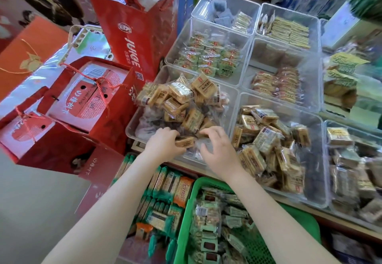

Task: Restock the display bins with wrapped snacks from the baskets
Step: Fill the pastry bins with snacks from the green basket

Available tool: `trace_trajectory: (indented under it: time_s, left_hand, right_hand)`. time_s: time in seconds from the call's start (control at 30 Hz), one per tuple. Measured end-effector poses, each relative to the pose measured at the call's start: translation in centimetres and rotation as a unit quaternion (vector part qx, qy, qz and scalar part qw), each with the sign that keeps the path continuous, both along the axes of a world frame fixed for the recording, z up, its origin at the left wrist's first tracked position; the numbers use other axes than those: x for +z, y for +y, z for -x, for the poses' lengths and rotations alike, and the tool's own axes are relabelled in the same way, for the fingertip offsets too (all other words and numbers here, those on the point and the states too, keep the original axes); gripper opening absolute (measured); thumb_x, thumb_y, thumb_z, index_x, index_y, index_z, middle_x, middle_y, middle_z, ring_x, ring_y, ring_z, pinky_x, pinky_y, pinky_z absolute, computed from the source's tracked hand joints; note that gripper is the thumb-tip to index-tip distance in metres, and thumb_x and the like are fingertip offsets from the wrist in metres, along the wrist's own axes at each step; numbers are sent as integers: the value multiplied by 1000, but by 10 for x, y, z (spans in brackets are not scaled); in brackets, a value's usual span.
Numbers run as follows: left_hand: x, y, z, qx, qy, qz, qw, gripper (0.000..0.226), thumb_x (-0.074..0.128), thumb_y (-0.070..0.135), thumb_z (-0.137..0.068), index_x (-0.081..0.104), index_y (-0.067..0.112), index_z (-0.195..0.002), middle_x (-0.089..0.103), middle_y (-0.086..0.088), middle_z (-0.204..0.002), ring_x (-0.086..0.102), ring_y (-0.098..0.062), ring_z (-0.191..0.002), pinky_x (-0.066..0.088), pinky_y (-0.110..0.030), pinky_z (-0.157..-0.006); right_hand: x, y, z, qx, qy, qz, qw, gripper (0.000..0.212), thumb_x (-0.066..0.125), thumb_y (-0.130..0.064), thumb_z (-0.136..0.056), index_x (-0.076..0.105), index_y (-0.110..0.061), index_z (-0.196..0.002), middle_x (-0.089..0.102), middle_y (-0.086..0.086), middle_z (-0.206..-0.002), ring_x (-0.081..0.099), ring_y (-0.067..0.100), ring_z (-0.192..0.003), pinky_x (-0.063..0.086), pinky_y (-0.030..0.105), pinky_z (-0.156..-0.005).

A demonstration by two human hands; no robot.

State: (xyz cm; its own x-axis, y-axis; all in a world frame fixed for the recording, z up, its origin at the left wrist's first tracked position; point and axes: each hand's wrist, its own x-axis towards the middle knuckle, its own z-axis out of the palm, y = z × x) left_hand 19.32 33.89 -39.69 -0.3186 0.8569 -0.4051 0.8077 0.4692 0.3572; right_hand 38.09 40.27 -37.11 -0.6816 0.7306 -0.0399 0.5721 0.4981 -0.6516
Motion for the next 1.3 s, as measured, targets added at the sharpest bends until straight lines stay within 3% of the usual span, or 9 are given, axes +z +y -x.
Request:
trace_trajectory:
  time_s: [0.17,0.43,0.57,0.73,0.87,0.97,1.07,1.17,1.3]
  left_hand:
    - [8,0,-4,39,-35,-8,999,67,72,62,-75,55,21,-125,65,0,-115,56,-23,-106,51,-40,-87]
    - [59,-14,-50,-80,-206,-276,935,70,74,2,-75,45,34,-130,47,17,-126,51,-9,-116,55,-37,-87]
    - [55,-1,-75,-86,-236,-284,925,82,74,0,-74,42,33,-142,48,11,-133,52,-9,-116,56,-41,-86]
    - [26,11,-90,-45,-141,-195,970,83,69,39,-90,21,36,-157,27,7,-158,41,-18,-135,46,-40,-102]
    - [-3,-3,-93,-91,-17,-81,992,75,45,62,-96,15,36,-159,26,2,-163,31,-24,-144,29,-43,-115]
    - [-8,-8,-95,-92,10,-81,992,71,41,63,-97,18,34,-159,26,5,-163,27,-21,-147,20,-41,-117]
    - [-3,-4,-90,-71,-56,-96,991,68,49,55,-98,25,32,-157,29,3,-161,30,-22,-145,24,-41,-117]
    - [1,-3,-79,-33,-88,-154,984,57,60,38,-96,44,23,-149,40,-3,-154,34,-24,-141,29,-39,-115]
    - [3,3,-49,61,19,-243,968,45,63,15,-87,60,9,-131,54,-12,-137,46,-33,-127,42,-49,-104]
  right_hand:
    - [3,-7,-13,-36,6,34,999,34,53,-20,-99,55,-15,-132,43,-3,-129,46,8,-114,37,20,-96]
    - [36,3,-45,-8,68,166,984,72,78,-38,-85,41,-31,-146,44,-15,-145,41,0,-132,39,24,-108]
    - [42,15,-65,-17,5,62,998,59,83,-28,-80,57,-19,-133,53,-5,-132,47,10,-124,41,34,-109]
    - [43,43,-97,-181,-25,-11,983,46,72,-40,-89,60,-16,-126,59,-5,-109,54,12,-97,46,24,-76]
    - [31,76,-128,-392,-44,-73,916,51,56,-36,-99,35,-25,-145,55,2,-115,56,22,-89,44,27,-62]
    - [9,88,-142,-399,-147,-41,904,36,45,-31,-102,37,-28,-136,48,15,-125,60,37,-92,54,46,-77]
    - [-4,96,-149,-346,-248,38,904,40,38,-38,-103,47,-24,-139,49,17,-135,52,40,-119,38,54,-106]
    - [7,105,-134,-339,-350,-65,871,41,40,-34,-101,60,-17,-131,46,16,-145,36,35,-136,24,55,-113]
    - [17,89,-69,-245,-174,-210,930,28,51,-16,-92,65,-7,-115,58,13,-125,50,31,-119,33,49,-107]
